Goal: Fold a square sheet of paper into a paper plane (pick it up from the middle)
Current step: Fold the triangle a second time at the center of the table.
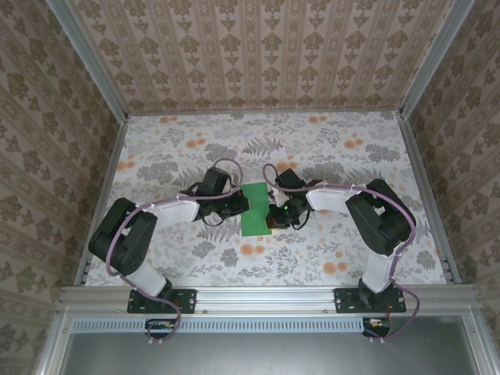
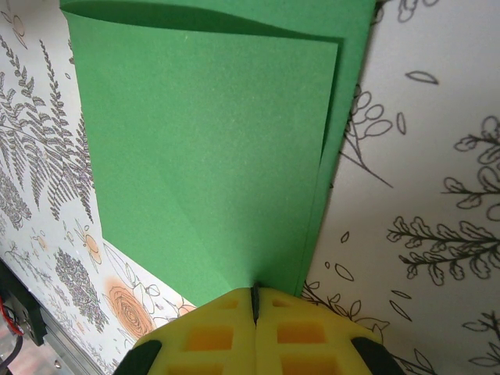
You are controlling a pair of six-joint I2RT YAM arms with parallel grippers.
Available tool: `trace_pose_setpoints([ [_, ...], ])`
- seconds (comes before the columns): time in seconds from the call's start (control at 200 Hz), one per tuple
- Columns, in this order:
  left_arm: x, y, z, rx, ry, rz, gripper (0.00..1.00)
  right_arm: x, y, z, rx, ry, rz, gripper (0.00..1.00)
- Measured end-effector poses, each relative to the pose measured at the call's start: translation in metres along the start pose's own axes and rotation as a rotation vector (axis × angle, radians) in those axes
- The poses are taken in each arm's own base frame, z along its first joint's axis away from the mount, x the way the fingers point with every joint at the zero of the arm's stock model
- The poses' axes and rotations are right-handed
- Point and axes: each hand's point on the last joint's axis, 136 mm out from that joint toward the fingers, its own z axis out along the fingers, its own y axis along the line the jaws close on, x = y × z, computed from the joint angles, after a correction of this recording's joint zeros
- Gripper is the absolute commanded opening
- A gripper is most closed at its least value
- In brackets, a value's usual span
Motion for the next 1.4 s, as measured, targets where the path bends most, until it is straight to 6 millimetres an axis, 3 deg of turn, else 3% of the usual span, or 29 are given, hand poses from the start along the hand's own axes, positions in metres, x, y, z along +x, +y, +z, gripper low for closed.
trace_pose_setpoints([
  [0.255,0.015,0.021,0.023,-0.051,0.065,-0.033,0.02,0.000,0.001,0.000,-0.003,0.000,-0.001,0.00],
  [0.63,0.013,0.021,0.024,-0.050,0.059,-0.045,0.00,-0.004,0.009,-0.009,-0.021,-0.025,-0.004,0.00],
  [0.845,0.013,0.021,0.024,-0.051,0.060,-0.045,0.00,-0.024,0.031,-0.016,-0.055,-0.073,-0.019,0.00],
  [1.05,0.014,0.021,0.024,-0.052,0.062,-0.050,0.00,-0.034,0.042,-0.002,-0.061,-0.072,-0.022,0.00],
  [1.4,0.014,0.022,0.025,-0.058,0.065,-0.085,0.00,-0.029,0.031,0.016,-0.033,-0.033,0.011,0.00],
])
